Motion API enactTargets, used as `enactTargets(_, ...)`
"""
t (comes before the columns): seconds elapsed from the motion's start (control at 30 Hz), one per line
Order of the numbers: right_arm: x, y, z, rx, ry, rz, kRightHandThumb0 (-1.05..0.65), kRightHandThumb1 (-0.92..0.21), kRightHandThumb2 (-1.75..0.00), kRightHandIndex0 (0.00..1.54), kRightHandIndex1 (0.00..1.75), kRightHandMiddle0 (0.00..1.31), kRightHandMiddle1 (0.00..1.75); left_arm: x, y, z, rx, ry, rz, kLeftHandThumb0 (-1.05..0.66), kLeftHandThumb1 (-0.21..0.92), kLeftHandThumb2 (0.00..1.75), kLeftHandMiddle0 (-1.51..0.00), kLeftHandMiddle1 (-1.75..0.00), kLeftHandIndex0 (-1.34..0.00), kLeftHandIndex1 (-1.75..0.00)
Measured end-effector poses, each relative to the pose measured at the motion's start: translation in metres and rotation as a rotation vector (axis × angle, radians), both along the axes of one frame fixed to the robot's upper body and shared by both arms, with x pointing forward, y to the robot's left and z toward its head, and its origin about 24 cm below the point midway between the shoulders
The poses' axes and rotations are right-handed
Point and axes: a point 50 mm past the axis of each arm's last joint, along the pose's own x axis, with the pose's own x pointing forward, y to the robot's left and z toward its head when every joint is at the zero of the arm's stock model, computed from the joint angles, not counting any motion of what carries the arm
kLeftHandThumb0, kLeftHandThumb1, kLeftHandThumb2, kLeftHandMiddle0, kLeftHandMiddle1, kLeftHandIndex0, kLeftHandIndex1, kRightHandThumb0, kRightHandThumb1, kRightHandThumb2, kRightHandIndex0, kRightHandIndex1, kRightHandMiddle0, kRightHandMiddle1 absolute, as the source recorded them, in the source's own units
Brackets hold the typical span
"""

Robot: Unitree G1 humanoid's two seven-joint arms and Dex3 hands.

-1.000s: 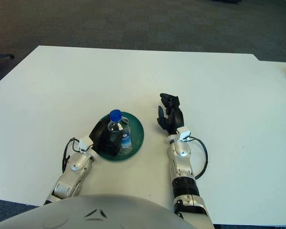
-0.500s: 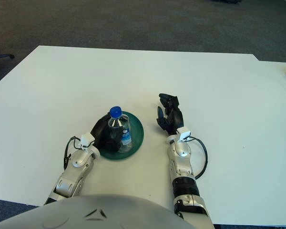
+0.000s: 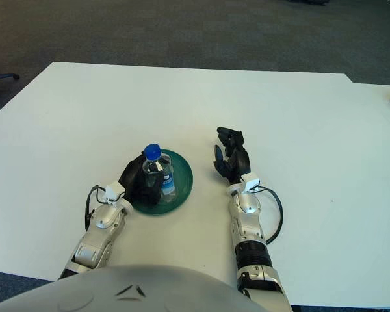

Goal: Put the bottle into the plate.

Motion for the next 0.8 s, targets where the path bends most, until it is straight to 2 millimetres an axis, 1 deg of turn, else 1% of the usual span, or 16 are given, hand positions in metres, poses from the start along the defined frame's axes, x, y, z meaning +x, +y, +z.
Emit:
enactTargets(0.17,0.0,0.0,0.0,0.001,0.0,0.001,-0.44,-0.91,-0.49,0.52,0.61,0.0,1.19,0.0003,0.0011,0.0016,-0.005,-0.026,0.017,0.02,0.34,1.18,-1.13,-1.75,-0.92,-1.75)
enactTargets(0.27,0.0,0.0,0.0,0.002,0.0,0.002,-0.46,-0.91,-0.49,0.52,0.61,0.0,1.2,0.0007,0.0021,0.0044,0.012,-0.065,0.052,-0.01,0.35,1.17,-1.14,-1.75,-0.91,-1.75)
enactTargets(0.5,0.0,0.0004,-0.0001,0.002,-0.001,0.012,-0.47,-0.91,-0.48,0.5,0.6,0.0,1.21,0.0004,0.0035,0.0074,0.043,-0.136,0.114,-0.03,0.37,1.15,-1.16,-1.75,-0.9,-1.75)
enactTargets(0.8,0.0002,0.001,-0.0002,0.001,-0.002,0.029,-0.45,-0.91,-0.48,0.51,0.61,0.0,1.22,0.0002,0.0048,0.0079,0.049,-0.176,0.13,-0.03,0.38,1.15,-1.16,-1.75,-0.91,-1.75)
